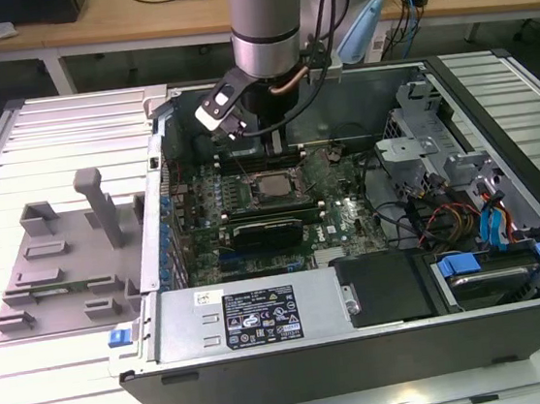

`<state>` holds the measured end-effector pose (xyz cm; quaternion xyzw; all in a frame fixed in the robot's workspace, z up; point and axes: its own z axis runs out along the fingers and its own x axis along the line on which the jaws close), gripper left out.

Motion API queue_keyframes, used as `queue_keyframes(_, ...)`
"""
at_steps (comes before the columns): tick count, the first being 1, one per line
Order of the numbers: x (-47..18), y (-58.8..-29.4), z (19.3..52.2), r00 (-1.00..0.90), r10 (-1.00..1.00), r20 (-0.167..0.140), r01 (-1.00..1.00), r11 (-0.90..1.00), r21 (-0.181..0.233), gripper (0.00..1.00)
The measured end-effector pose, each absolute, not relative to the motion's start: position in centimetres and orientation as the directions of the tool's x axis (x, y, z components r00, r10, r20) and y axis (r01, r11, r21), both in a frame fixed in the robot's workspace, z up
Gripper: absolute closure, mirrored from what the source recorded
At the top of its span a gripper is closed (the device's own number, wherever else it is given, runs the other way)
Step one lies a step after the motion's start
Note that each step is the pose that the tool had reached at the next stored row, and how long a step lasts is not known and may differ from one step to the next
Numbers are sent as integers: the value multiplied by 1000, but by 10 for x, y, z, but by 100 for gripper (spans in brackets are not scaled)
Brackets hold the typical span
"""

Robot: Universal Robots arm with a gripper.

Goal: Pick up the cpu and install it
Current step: 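Place the cpu into insertion slot, then close the cpu cover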

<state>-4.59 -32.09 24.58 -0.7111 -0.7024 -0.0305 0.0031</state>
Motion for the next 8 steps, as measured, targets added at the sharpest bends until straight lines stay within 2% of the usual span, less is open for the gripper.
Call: queue_keyframes(8,-46,-321,246,11,999,48,999,-13,38,89)
